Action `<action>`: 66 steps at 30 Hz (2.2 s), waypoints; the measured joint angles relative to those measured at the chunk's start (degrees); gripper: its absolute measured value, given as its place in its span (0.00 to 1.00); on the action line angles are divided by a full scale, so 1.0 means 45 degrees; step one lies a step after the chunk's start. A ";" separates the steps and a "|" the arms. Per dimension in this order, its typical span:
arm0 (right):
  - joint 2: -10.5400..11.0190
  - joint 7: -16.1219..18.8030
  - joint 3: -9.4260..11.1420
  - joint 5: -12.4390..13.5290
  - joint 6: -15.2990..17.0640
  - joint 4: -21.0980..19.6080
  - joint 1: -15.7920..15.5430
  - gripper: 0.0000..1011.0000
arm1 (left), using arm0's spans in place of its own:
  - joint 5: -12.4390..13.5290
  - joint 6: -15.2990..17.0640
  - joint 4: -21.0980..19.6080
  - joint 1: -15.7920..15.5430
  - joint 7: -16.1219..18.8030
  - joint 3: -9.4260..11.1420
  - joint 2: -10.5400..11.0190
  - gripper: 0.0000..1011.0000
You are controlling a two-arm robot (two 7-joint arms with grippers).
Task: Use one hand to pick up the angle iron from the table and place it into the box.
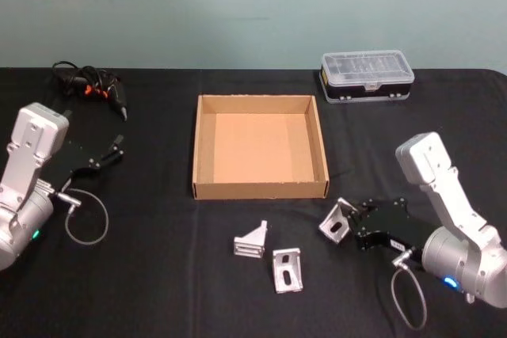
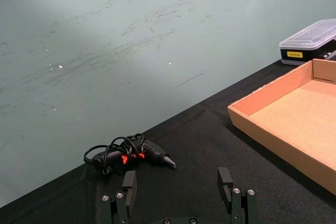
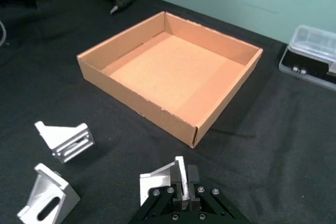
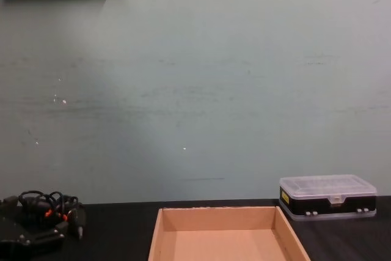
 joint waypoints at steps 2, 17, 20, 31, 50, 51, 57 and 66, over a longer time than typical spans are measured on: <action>0.0071 0.0025 0.0190 -0.0005 0.0181 -0.0357 -0.0107 0.08 | 0.0000 0.0000 0.0000 0.0000 0.0000 0.0000 0.0000 1.00; -0.0087 0.1486 0.0606 0.0015 0.1802 -0.0674 0.2103 0.08 | 0.0000 0.0000 -0.0001 0.0000 0.0000 0.0000 0.0000 1.00; -0.0408 0.1909 0.0298 -0.0030 0.2043 0.0153 0.3205 0.08 | 0.0000 0.0001 0.0000 0.0000 0.0000 0.0000 0.0000 1.00; -0.1853 0.2746 -0.0985 -0.0565 0.2041 0.3545 0.6208 0.08 | -0.0001 0.0000 0.0000 0.0001 0.0000 -0.0001 0.0000 1.00; -0.4107 0.2140 -0.1636 -0.1724 0.0736 0.7457 0.7525 0.08 | 0.0000 0.0000 0.0000 0.0000 0.0000 0.0000 0.0000 1.00; -0.4159 0.2125 -0.1636 -0.1760 0.0713 0.7559 0.7547 0.08 | 0.0000 0.0000 0.0000 0.0000 0.0000 0.0000 0.0000 1.00; -0.4445 0.2100 -0.1580 -0.1984 0.0575 0.8144 0.7672 0.08 | 0.0000 0.0000 0.0000 0.0000 0.0000 0.0000 0.0001 1.00; -0.4575 0.2126 -0.1666 -0.2317 0.0109 0.8524 0.7768 0.08 | 0.0000 0.0000 0.0000 0.0000 0.0000 0.0000 0.0000 1.00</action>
